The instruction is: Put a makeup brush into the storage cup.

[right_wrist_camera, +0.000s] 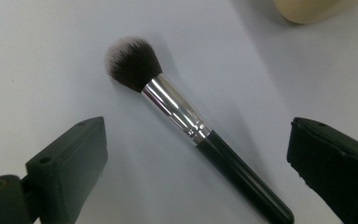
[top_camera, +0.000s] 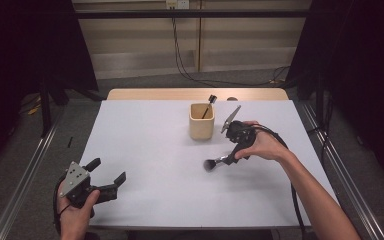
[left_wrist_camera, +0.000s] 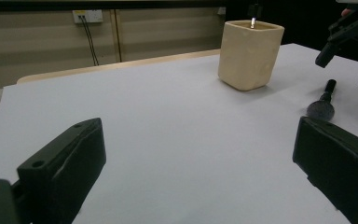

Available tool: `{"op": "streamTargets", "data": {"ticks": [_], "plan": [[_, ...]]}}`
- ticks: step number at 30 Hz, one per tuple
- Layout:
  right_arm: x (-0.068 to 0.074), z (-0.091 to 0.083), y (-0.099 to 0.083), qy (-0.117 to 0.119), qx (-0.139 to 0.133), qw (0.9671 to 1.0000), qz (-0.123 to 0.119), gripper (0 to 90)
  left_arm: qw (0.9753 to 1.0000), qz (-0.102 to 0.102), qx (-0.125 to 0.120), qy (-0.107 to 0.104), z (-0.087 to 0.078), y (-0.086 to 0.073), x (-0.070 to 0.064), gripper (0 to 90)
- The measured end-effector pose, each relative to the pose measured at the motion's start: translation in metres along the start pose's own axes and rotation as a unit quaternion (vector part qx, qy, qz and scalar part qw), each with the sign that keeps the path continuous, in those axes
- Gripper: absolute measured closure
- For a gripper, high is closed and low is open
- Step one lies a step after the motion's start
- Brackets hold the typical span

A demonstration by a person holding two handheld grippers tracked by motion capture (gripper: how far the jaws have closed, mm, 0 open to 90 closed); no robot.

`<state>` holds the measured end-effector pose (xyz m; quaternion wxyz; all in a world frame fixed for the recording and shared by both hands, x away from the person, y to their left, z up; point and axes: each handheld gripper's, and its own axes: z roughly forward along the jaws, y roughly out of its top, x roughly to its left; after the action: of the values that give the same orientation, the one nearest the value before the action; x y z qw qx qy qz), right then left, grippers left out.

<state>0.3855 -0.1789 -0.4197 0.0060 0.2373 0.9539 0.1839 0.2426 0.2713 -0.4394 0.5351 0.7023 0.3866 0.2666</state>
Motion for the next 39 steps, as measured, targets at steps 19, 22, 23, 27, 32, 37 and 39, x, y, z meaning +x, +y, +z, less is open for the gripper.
{"op": "streamTargets", "data": {"ticks": [19, 22, 23, 27, 32, 37, 39], "plan": [[0.007, 0.023, 0.016, 0.009, 0.054, 0.9947, -0.087, 21.7, 1.0000, 0.001, 0.000, 0.000, 0.000, 0.000, 0.000, 2.6], [0.006, 0.028, 0.017, 0.009, 0.060, 0.9936, -0.095, 25.5, 1.0000, 0.001, 0.000, 0.000, 0.000, 0.000, 0.000, 2.6], [0.006, 0.029, 0.017, 0.012, 0.055, 0.9939, -0.095, 26.8, 1.0000, 0.002, 0.000, 0.000, 0.000, 0.000, 0.000, 2.6], [0.005, 0.034, 0.016, 0.017, 0.066, 0.9926, -0.101, 34.7, 1.0000, 0.002, 0.001, 0.001, 0.000, 0.000, 0.000, 2.6], [0.001, 0.039, 0.015, 0.022, 0.072, 0.9918, -0.104, 44.0, 1.0000, 0.006, 0.001, 0.001, -0.001, 0.000, 0.001, 2.6], [0.002, 0.040, 0.016, 0.020, 0.069, 0.9913, -0.110, 49.8, 1.0000, 0.005, 0.000, 0.002, -0.001, 0.000, 0.000, 2.6], [0.004, 0.041, 0.016, 0.015, 0.071, 0.9905, -0.117, 50.8, 1.0000, 0.007, 0.001, 0.002, -0.001, 0.000, 0.001, 2.6]]}}
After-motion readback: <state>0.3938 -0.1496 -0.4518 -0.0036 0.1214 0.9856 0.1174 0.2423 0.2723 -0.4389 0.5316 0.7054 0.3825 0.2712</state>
